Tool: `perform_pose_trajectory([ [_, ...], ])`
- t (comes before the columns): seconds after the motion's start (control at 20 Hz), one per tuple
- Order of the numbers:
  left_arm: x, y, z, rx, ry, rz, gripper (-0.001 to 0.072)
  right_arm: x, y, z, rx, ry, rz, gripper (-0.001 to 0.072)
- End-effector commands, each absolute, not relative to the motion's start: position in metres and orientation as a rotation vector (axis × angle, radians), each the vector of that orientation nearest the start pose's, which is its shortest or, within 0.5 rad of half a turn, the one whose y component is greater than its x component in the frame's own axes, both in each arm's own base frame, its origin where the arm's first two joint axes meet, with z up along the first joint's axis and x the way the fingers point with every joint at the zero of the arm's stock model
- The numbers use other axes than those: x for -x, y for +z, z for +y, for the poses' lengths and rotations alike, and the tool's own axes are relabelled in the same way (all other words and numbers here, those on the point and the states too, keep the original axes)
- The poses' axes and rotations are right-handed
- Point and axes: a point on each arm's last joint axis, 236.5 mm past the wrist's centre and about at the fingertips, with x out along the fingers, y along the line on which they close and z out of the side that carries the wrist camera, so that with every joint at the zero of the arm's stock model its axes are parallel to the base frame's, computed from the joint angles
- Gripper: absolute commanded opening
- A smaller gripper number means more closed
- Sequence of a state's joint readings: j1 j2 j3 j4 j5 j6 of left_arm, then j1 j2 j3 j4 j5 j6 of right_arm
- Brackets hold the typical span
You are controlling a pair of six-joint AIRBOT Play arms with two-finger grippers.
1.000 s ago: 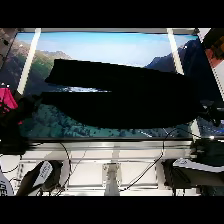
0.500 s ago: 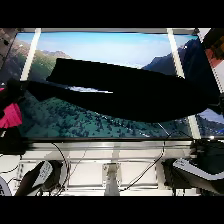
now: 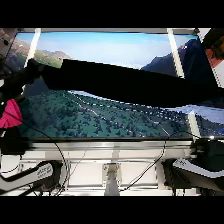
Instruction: Fold the clothes and pants, and hang the long-sleeved shirts on hangers.
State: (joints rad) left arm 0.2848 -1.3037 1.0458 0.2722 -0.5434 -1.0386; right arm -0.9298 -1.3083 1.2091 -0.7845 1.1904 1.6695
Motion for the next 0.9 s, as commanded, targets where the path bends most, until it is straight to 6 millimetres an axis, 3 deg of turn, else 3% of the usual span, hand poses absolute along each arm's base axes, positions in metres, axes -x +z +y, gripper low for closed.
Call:
perform_pose_trajectory([
  [0.0, -0.556, 0.098, 0.026, 0.938, -0.059, 0.441, 0.0001, -0.378, 0.067, -0.252, -1.399, -0.527, 0.630, 0.0015],
  [0.2, -0.590, 0.094, 0.013, 0.955, -0.091, 0.446, 0.0001, -0.411, 0.058, -0.248, -1.423, -0.556, 0.574, 0.0015],
  [0.35, -0.604, 0.072, 0.009, 0.986, -0.054, 0.465, 0.0001, -0.439, 0.046, -0.238, -1.468, -0.580, 0.539, 0.0014],
  [0.45, -0.611, 0.059, 0.012, 0.998, -0.038, 0.474, 0.0000, -0.451, 0.040, -0.242, -1.514, -0.630, 0.481, 0.0013],
  [0.85, -0.650, 0.044, 0.015, 1.055, -0.046, 0.460, 0.0000, -0.461, 0.003, -0.256, -1.669, -0.739, 0.423, 0.0012],
])
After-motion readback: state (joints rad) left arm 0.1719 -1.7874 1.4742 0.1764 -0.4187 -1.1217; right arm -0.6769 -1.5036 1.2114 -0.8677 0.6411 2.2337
